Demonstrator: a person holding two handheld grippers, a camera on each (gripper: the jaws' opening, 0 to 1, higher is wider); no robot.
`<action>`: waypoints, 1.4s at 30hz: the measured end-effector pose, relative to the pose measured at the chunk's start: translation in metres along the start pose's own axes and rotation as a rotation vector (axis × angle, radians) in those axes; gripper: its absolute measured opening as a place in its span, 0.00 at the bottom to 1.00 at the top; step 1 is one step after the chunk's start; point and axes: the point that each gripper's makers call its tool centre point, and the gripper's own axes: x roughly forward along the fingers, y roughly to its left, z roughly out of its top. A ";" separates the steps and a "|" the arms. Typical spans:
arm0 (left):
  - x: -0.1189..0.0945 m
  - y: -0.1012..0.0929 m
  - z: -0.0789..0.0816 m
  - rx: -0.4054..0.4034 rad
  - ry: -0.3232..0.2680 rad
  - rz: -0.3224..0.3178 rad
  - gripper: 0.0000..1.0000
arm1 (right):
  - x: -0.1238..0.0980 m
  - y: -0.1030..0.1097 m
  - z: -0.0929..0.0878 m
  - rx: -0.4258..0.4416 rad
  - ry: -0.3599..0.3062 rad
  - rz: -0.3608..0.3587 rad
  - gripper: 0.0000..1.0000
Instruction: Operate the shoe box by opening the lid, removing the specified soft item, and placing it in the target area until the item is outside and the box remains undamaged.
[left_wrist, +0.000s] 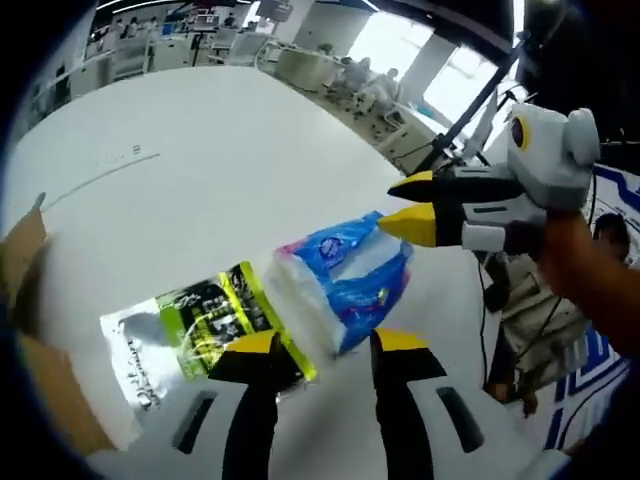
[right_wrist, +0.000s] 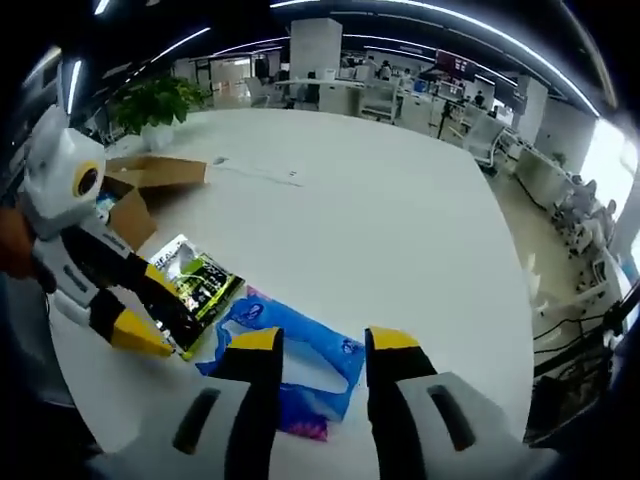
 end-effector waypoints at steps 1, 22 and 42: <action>-0.007 0.000 0.001 -0.001 -0.006 -0.001 0.37 | -0.002 0.004 0.003 -0.005 -0.004 0.003 0.30; -0.153 0.076 -0.023 -0.067 -0.118 0.115 0.32 | -0.023 0.133 0.078 -0.089 -0.054 0.072 0.21; -0.264 0.184 -0.087 -0.221 -0.154 0.272 0.31 | 0.009 0.294 0.137 -0.201 -0.076 0.238 0.19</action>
